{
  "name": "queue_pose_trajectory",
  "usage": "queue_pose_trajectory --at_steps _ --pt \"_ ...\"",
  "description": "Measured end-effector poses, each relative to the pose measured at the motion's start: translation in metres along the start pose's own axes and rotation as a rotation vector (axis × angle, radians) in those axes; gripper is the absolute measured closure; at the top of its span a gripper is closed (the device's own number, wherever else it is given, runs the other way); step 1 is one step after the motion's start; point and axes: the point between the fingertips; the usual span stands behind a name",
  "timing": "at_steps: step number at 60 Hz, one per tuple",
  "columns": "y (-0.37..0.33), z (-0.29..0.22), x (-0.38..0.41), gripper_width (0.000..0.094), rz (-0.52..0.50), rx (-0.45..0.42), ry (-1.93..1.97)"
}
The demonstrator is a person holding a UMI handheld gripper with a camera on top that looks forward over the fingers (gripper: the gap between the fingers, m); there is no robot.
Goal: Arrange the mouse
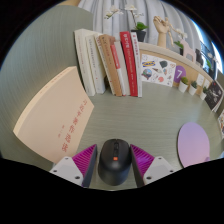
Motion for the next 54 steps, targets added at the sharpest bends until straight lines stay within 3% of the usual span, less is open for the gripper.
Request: queue_pose_trajectory --at_steps 3,6,13,20,35,47,54 --pt "-0.001 0.001 0.000 0.0318 -0.001 0.004 0.004" --pt "-0.001 0.001 -0.002 0.0404 0.006 0.003 0.013" --pt "0.000 0.001 -0.001 0.0478 0.004 0.006 0.014" --pt "0.002 0.004 -0.002 0.0588 0.000 0.067 0.009" --pt "-0.008 0.004 -0.005 0.0592 -0.046 0.189 0.006" --pt "-0.113 -0.082 -0.079 0.0590 0.013 -0.031 0.005" --pt "-0.165 -0.113 -0.146 0.0591 0.071 -0.117 0.008"
Point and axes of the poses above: the point between the fingertips, and its own axes, seen from behind it with the camera up: x to the left, z down, y forward, the way the camera looks, and after that the axes turned 15 degrees about x, right-handed
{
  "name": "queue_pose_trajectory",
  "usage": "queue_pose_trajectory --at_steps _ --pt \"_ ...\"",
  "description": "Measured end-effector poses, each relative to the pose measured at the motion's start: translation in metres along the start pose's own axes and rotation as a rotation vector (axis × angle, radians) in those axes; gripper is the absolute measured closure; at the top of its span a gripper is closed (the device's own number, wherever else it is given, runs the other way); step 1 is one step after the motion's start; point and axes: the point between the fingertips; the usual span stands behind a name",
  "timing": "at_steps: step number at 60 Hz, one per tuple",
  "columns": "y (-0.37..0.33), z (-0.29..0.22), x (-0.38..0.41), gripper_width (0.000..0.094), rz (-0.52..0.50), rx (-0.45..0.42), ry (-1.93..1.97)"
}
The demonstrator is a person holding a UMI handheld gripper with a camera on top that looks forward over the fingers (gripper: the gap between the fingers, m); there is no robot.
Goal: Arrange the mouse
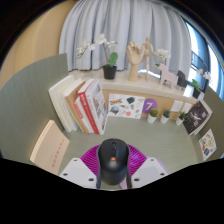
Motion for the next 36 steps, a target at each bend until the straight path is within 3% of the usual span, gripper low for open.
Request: queue_pose_trajectory --at_steps 8,15,36 --pt "-0.024 -0.019 -0.071 0.0592 0.019 -0.085 0.012" --pt "-0.011 -0.004 -0.123 0.0592 0.033 -0.075 0.015" --pt "0.108 0.132 -0.160 0.0591 -0.012 0.212 0.010"
Point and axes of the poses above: the point between the fingertips, and its own axes, seen from behind it with the camera up: x to the left, z down, y forward, the way the camera looks, and after that the axes turned 15 degrees about x, right-handed
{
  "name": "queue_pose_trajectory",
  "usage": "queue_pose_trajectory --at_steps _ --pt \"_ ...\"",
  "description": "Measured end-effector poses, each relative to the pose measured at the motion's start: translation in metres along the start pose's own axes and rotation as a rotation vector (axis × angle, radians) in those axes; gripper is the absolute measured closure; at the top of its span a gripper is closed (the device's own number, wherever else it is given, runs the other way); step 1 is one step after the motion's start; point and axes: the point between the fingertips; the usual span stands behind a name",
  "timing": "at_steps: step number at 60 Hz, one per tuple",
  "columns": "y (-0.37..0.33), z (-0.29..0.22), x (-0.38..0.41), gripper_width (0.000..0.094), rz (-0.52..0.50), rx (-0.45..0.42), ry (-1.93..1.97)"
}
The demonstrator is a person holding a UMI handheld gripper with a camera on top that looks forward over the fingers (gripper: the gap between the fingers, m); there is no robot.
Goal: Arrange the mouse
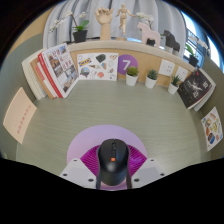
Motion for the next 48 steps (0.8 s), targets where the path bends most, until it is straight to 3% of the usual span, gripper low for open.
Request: queue_pose_trajectory --at_steps 10,19,35,38,41,43,48 --pt "0.033 0.021 0.008 0.0575 -0.034 0.047 -0.007" --pt "0.033 0.019 0.006 0.0556 -0.015 -0.004 0.012" --pt "0.033 0.019 0.008 0.0414 -0.052 0.000 0.033" --pt "0.032 0.020 0.010 0.0337 -0.057 0.013 0.029" --pt "0.028 0.022 0.012 0.0164 -0.050 0.031 0.017" --pt "0.023 0.021 0.010 0.0112 -0.033 0.031 0.011" --pt "-0.001 0.017 0.018 0.0100 -0.035 0.004 0.011"
Point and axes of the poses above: the point between the fingertips, and its own axes, seen from behind it with the camera up: x to the left, z down, y forward, the way the camera looks, and after that the axes turned 15 degrees about x, right-handed
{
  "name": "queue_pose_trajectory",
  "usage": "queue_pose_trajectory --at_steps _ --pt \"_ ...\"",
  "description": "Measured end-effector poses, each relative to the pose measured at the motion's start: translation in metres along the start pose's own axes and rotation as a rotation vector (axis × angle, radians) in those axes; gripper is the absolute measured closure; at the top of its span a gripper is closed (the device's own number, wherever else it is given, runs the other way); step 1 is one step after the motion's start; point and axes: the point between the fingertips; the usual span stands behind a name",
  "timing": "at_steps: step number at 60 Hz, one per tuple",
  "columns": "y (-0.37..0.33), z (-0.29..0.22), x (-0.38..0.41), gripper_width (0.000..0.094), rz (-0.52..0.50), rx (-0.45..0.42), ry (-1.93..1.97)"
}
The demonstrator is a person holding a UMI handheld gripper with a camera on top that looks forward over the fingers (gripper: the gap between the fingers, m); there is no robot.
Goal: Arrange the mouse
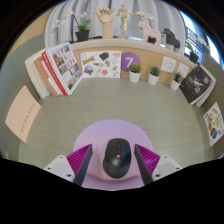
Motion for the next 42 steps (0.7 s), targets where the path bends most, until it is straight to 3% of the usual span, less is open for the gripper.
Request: queue_pose_trajectory --at_steps 8,28,42 --pt "-0.057 -0.004 0.011 0.0087 -0.007 -0.039 0.005" --pt "-0.230 -0.014 0.026 0.0086 0.033 -0.272 0.043" --pt "-0.287 0.005 0.042 0.0096 0.029 -0.360 0.058"
Point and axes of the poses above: the point between the fingertips, and its own axes, seen from behind it with the camera up: x to the left, z down, y forward, the way the camera looks, and after that the axes turned 15 degrees about x, right-handed
